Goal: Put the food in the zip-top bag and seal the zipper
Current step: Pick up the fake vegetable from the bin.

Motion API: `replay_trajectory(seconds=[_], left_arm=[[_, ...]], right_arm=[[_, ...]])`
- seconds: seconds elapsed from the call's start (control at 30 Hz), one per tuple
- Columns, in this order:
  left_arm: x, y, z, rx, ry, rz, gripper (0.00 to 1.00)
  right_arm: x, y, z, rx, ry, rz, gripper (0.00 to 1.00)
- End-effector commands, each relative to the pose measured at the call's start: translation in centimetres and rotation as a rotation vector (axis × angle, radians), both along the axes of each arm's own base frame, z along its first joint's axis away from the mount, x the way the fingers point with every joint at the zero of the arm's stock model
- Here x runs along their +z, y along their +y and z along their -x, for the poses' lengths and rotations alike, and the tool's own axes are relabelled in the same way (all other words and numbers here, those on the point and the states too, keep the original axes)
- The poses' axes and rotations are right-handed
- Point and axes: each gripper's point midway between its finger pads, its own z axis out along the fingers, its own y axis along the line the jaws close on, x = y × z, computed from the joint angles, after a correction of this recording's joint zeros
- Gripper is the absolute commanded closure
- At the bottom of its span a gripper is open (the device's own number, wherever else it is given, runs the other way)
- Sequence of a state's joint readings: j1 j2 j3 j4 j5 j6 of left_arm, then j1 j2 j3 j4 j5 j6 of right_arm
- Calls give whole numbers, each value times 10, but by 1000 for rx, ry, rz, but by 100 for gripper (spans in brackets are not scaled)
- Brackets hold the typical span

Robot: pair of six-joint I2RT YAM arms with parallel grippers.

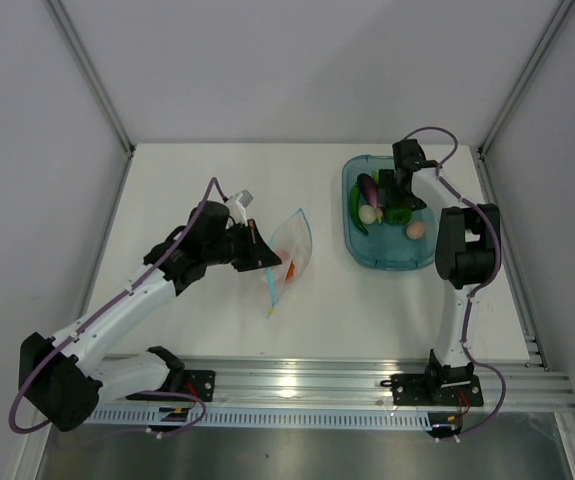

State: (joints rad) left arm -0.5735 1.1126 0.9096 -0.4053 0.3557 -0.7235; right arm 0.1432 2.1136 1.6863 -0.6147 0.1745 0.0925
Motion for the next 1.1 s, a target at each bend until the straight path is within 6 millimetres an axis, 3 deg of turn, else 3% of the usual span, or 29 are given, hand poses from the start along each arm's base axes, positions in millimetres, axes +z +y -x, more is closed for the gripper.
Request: replay_trajectory(seconds=[0.0, 0.17, 0.33, 0.57, 0.63, 0.7, 0.73, 0.8, 0.97, 1.07], left_arm=[[5, -1, -3, -19, -27, 15, 99], [5, -2, -4, -17, -23, 18, 99], [6, -2, -3, -16, -19, 19, 99], [7, 0, 1, -8, -13, 29, 100], [6, 1, 2, -1, -9, 37, 99], [6, -1, 3, -5, -3, 48, 99], [7, -1, 3, -4, -4, 49, 99], [8, -1, 4, -6, -2, 48, 99], [10, 2, 3, 6, -6, 38, 99], [11, 1, 2, 3, -2, 38, 99]], right_arm=[[2, -4, -10, -1, -24, -8, 19], [6, -5, -10, -26, -47, -18, 41], [22, -3, -9, -45, -92, -40, 52], [93, 8, 2, -50, -214, -89, 78], [118, 15, 8, -53, -254, -117, 78], [130, 29, 18, -25, -262, -129, 77], [147, 32, 24, -16, -299, -128, 77], [158, 40, 34, 4, -314, -123, 77], [215, 82, 68, 138, -423, -193, 75], [235, 111, 91, 241, -456, -263, 75]])
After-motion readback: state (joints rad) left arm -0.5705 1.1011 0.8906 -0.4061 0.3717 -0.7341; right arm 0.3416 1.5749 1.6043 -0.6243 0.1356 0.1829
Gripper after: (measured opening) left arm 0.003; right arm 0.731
